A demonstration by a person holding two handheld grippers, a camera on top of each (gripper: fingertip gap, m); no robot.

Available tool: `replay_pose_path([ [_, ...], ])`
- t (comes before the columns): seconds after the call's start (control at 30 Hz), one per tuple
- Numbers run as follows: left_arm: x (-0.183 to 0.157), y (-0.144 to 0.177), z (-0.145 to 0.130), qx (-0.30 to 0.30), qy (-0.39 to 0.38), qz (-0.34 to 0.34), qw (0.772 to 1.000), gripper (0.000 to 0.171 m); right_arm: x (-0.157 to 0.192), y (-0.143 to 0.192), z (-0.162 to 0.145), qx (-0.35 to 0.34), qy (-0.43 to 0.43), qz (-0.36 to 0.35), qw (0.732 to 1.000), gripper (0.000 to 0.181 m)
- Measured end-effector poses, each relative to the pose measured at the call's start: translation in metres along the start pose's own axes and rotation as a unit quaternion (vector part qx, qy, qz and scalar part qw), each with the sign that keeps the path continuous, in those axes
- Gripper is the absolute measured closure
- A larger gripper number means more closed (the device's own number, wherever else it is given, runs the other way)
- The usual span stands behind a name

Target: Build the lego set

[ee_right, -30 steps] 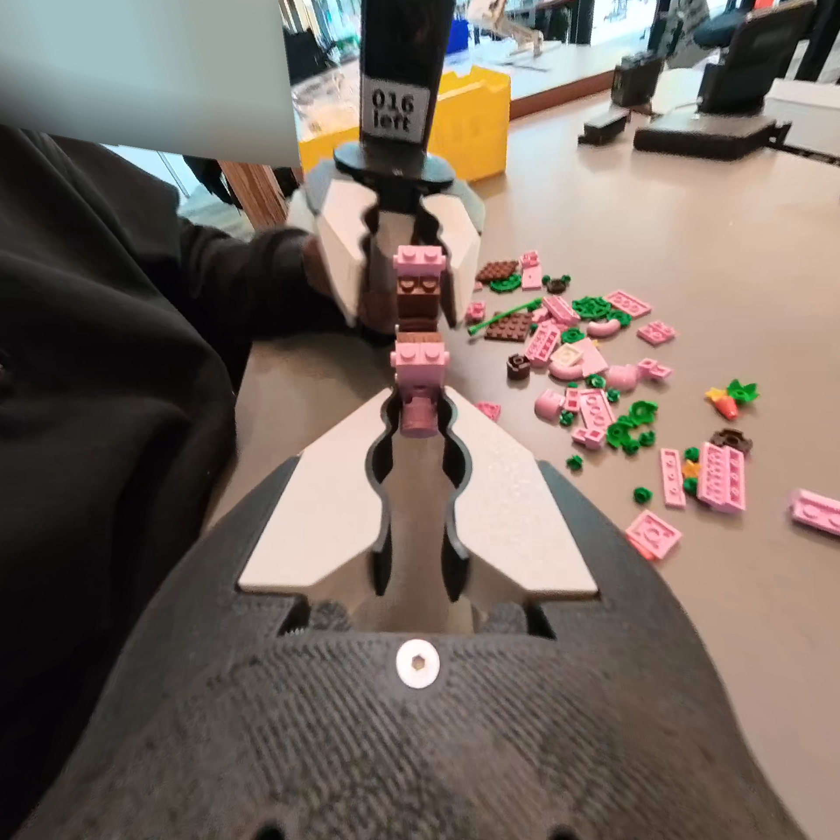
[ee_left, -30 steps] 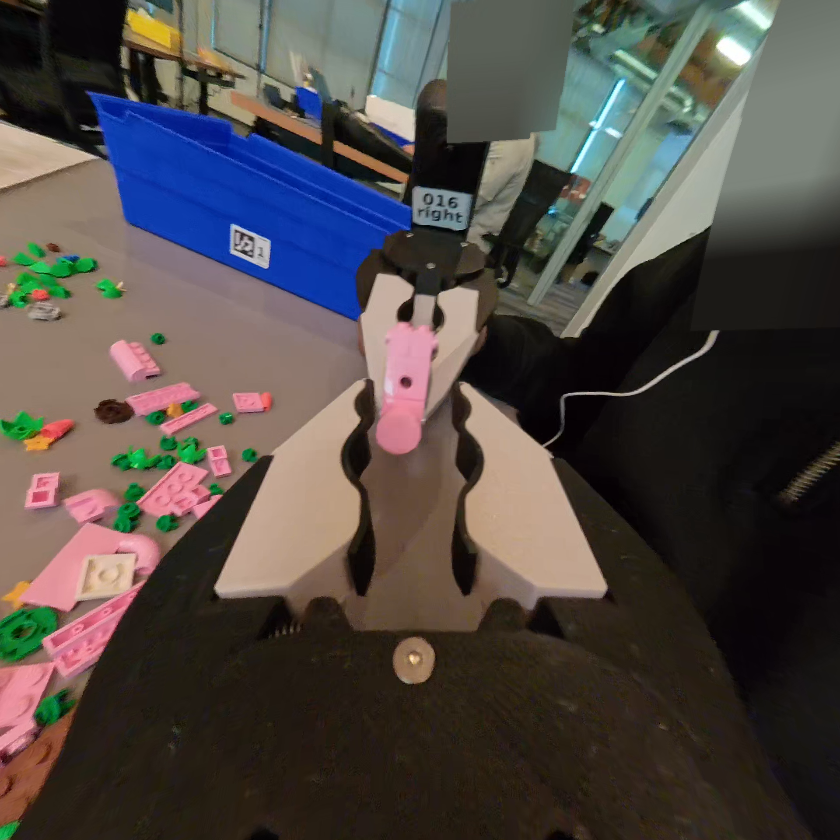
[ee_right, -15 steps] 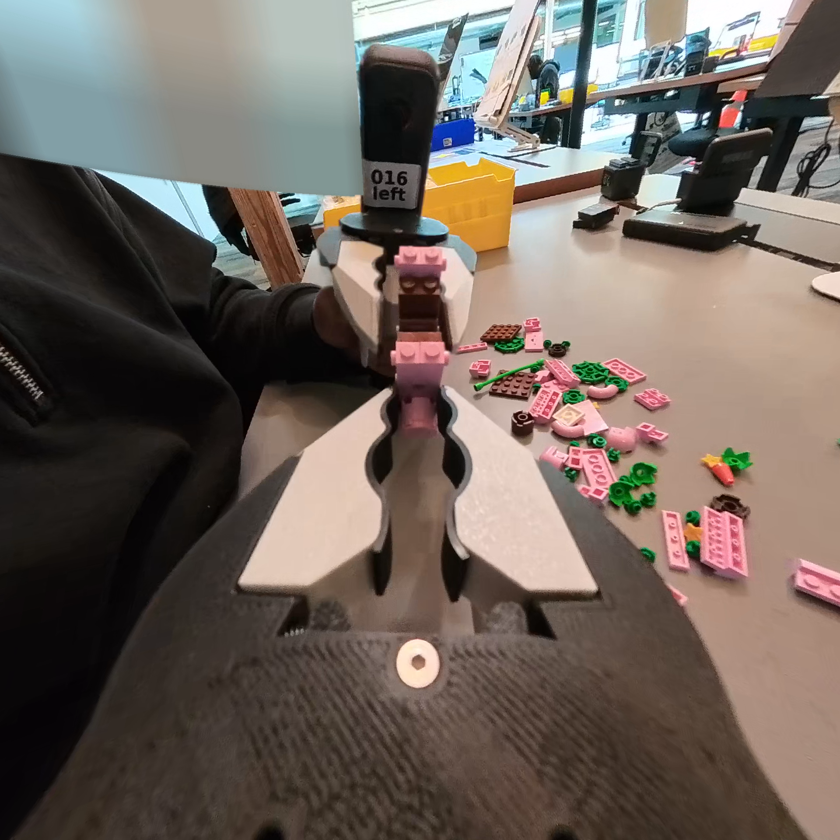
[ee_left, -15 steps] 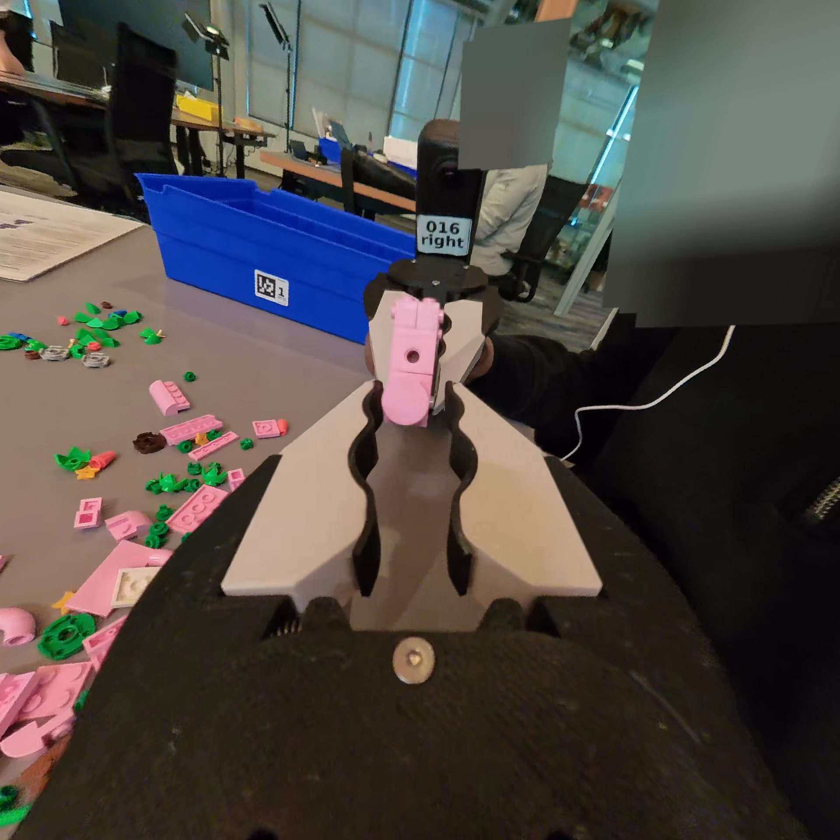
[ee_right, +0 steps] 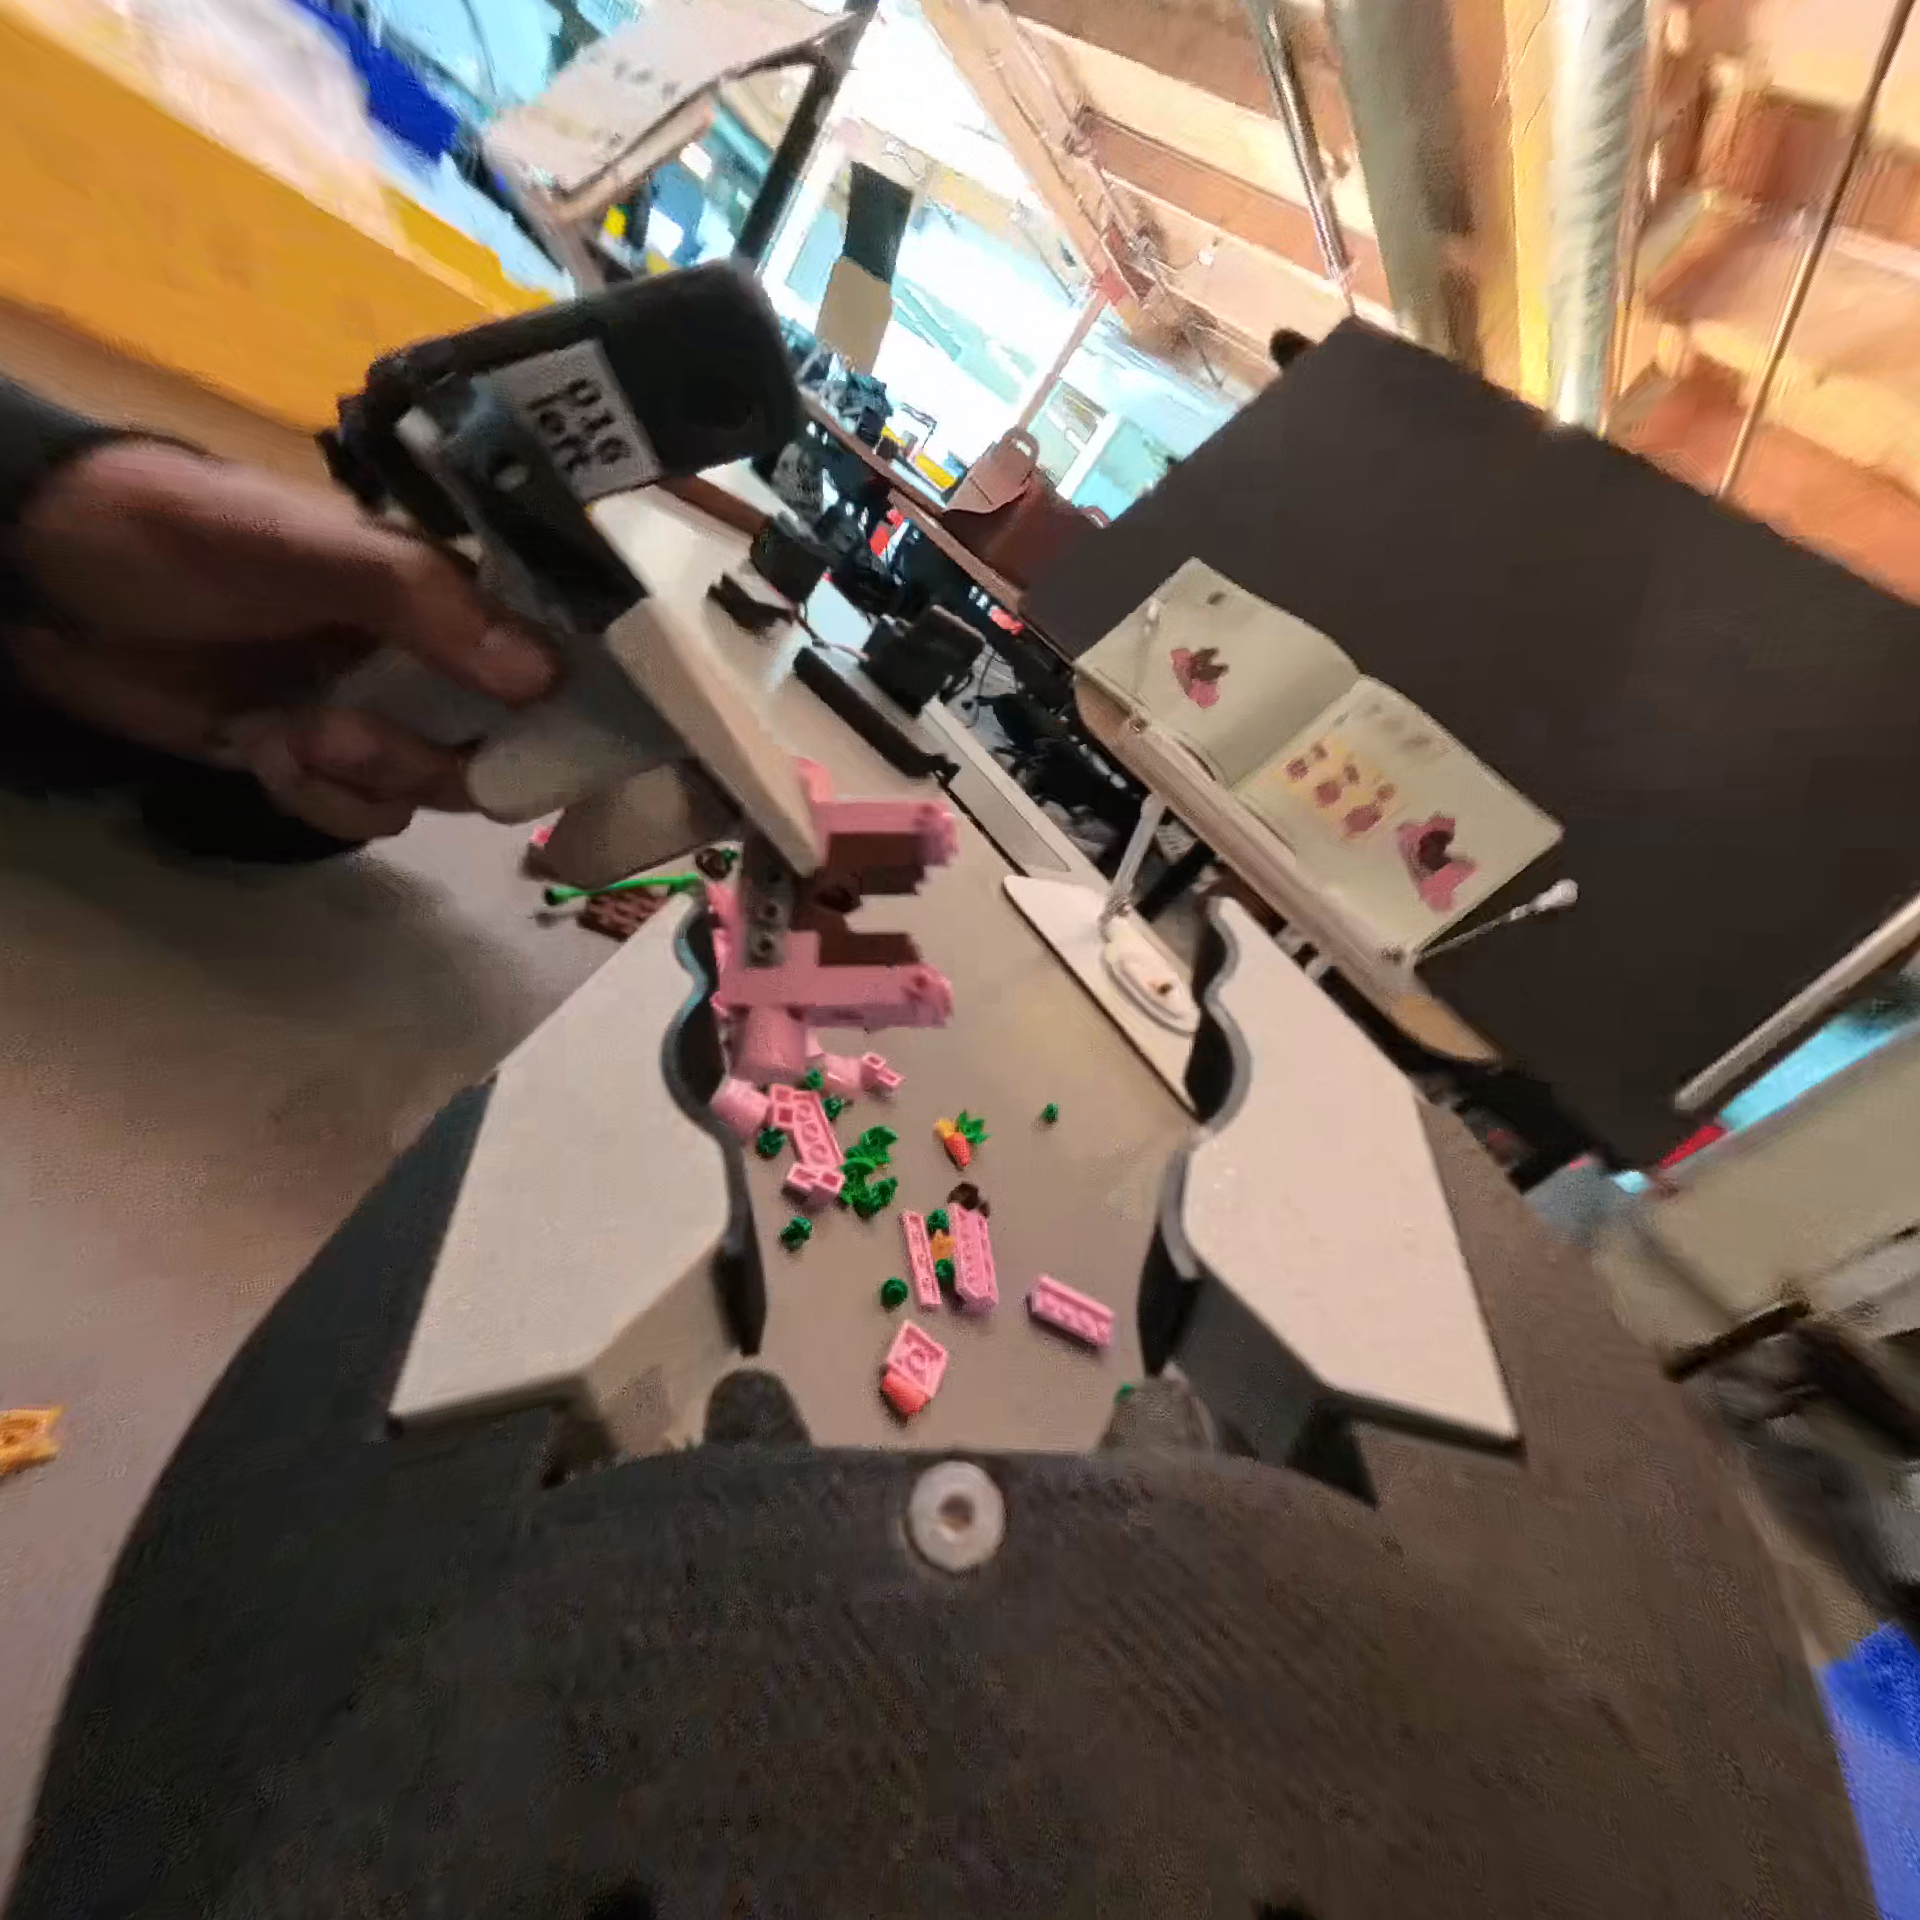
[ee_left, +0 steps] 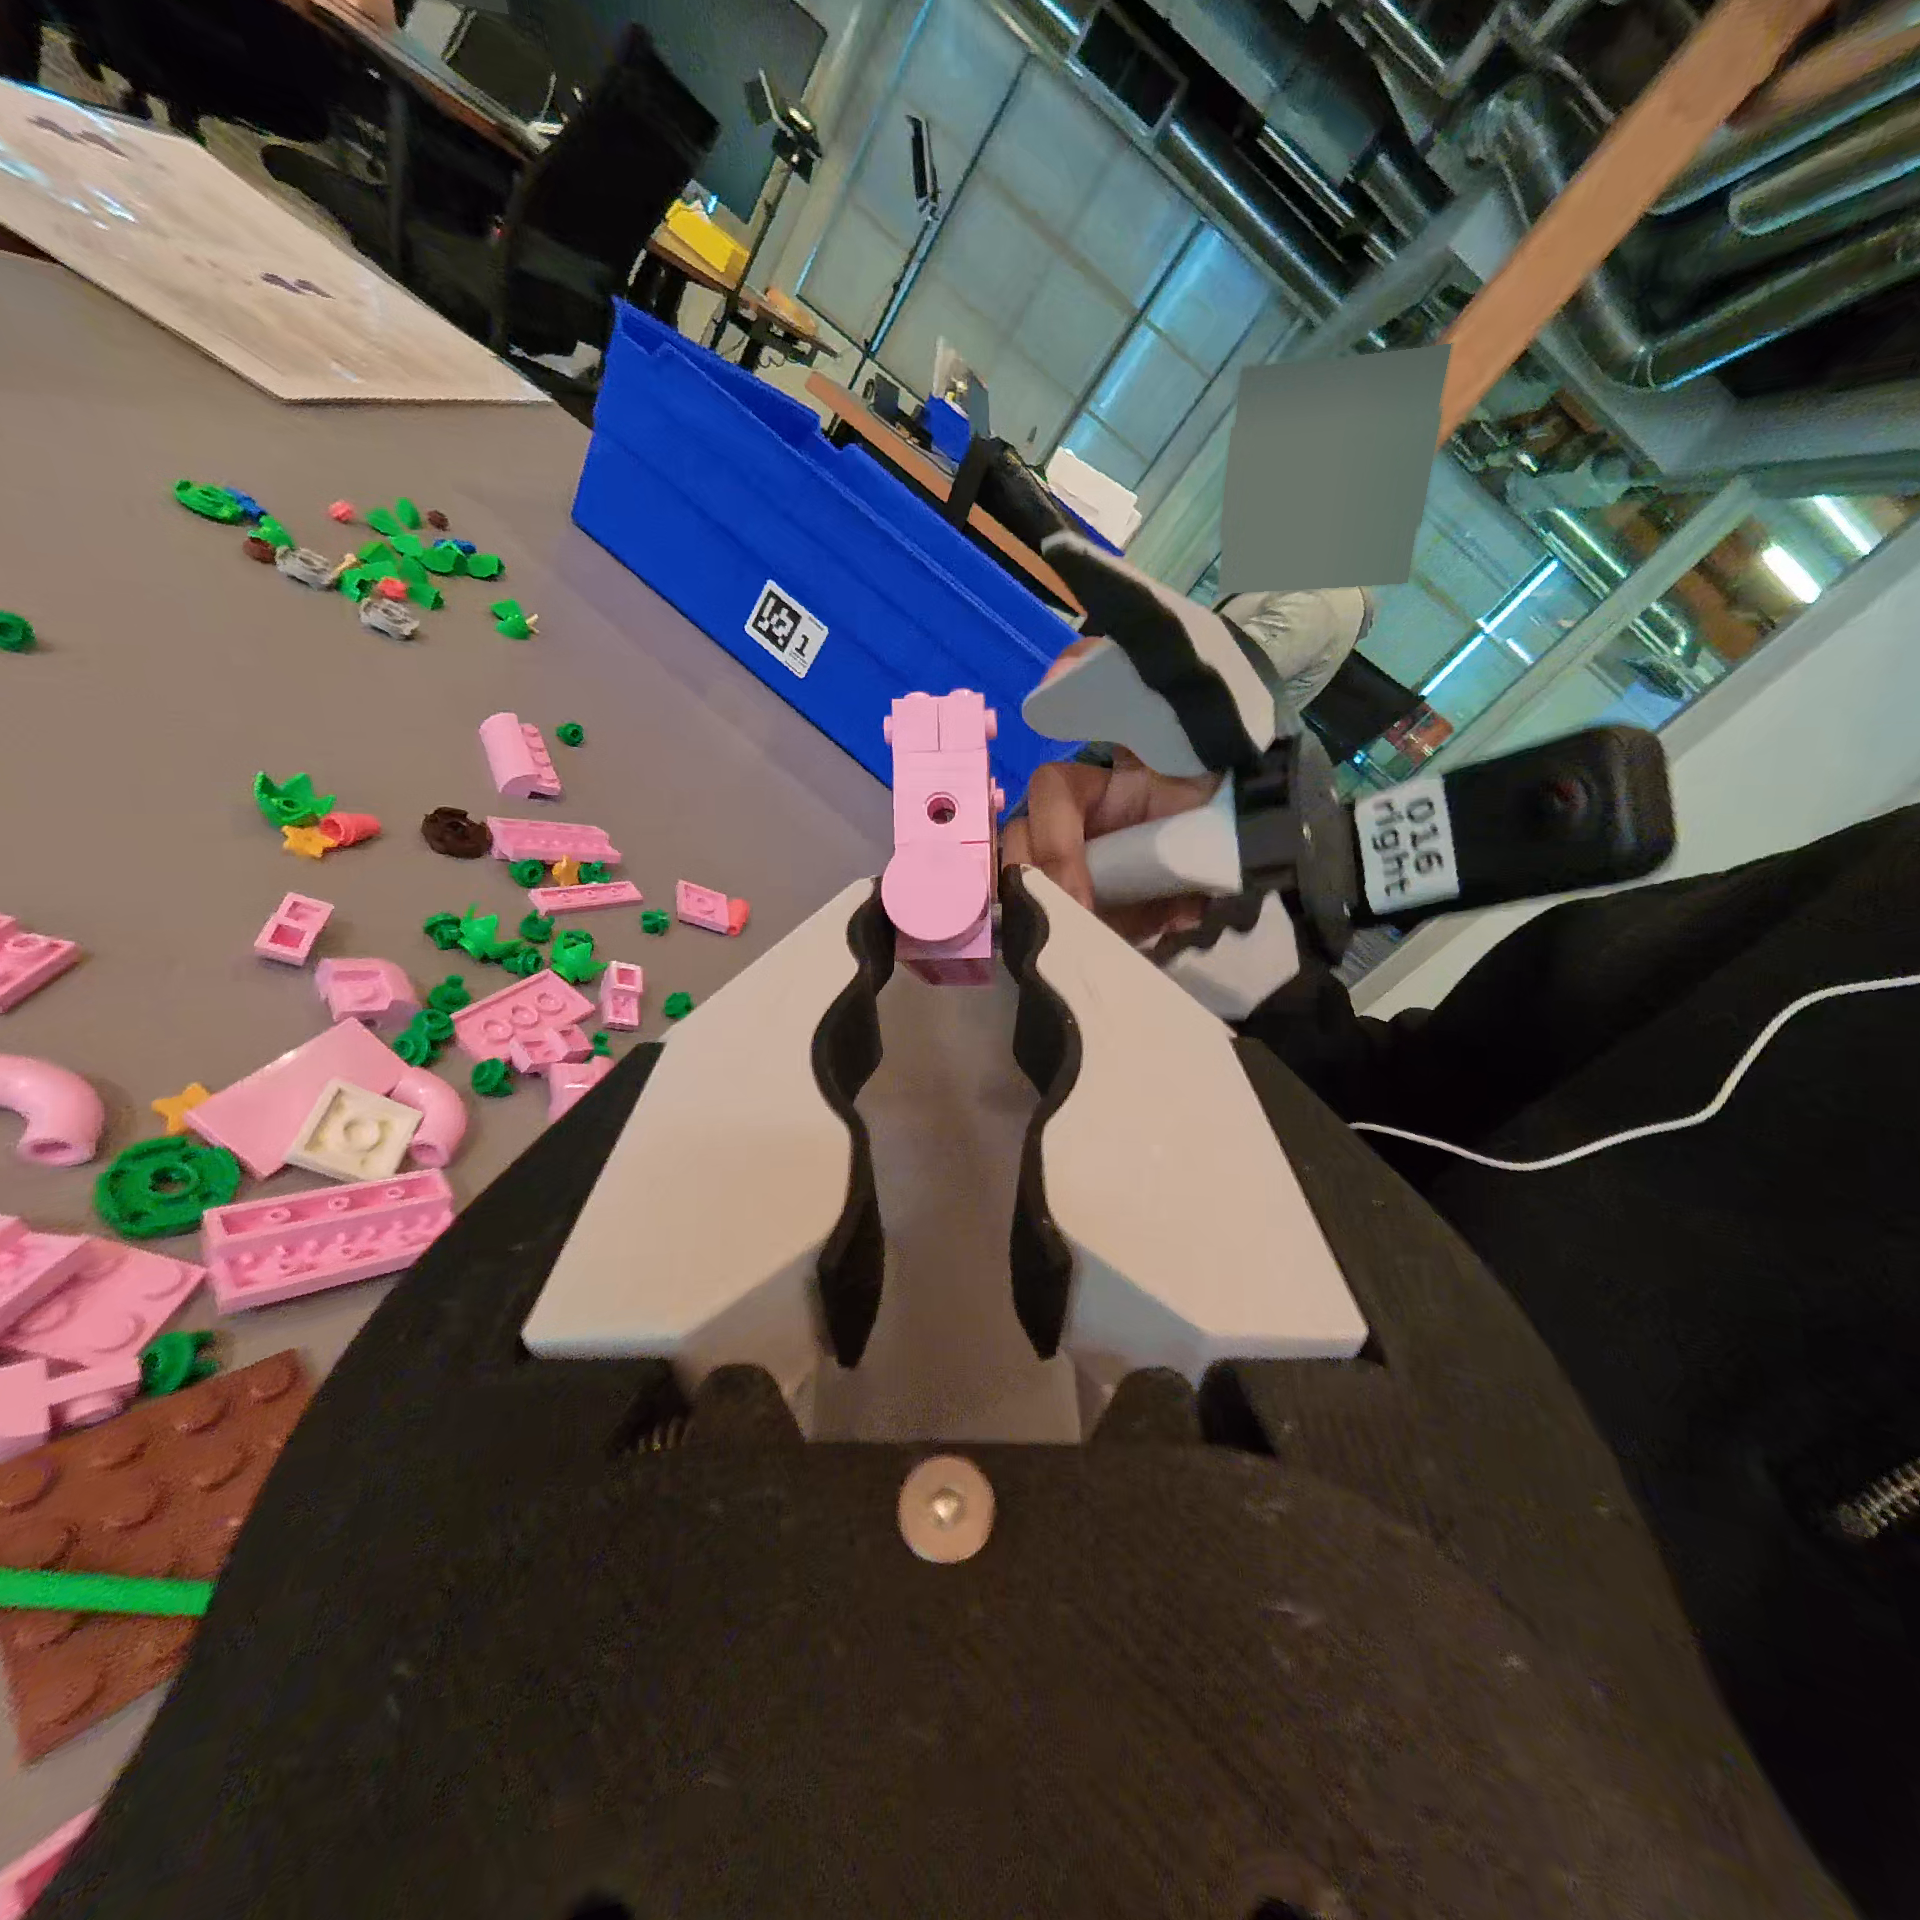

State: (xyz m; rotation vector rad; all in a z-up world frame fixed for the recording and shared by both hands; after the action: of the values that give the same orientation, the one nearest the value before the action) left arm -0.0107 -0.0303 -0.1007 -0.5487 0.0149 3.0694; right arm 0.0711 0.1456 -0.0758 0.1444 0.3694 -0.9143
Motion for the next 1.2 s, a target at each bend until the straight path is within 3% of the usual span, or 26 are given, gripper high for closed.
replay_pose_path([
  [0.07,-0.005,-0.005,-0.002,0.003,-0.001,0.005,1.000,0.153,0.017,-0.010,0.000,0.030,0.048,0.008,0.998,0.091],
  [0.2,-0.015,-0.010,-0.003,0.001,-0.026,0.022,0.999,0.152,0.027,-0.028,-0.003,0.082,0.046,0.001,0.996,0.086],
  [0.43,-0.023,-0.014,-0.003,0.025,-0.062,0.030,0.997,0.152,0.026,-0.023,0.001,0.053,0.058,-0.008,0.997,0.116],
  [0.7,-0.025,-0.016,-0.005,0.025,-0.056,0.014,0.998,0.153,0.026,-0.024,-0.001,0.064,0.064,-0.012,0.996,0.126],
  [1.2,-0.028,-0.016,-0.004,0.032,-0.077,0.014,0.996,0.153,0.028,-0.021,0.001,0.062,0.065,-0.009,0.996,0.128],
])
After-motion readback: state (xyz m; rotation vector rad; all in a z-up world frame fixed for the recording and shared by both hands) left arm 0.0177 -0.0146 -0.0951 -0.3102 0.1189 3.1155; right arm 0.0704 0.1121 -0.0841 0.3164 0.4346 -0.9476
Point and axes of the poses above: each gripper's, where its closed fingertips meet, y back along the fingers, z out of its top, x = y × z across the jaws, the point moved 10 cm from there along y, back along the fingers, and after that the axes turned 15 degrees about -y, right-handed, at the moved point
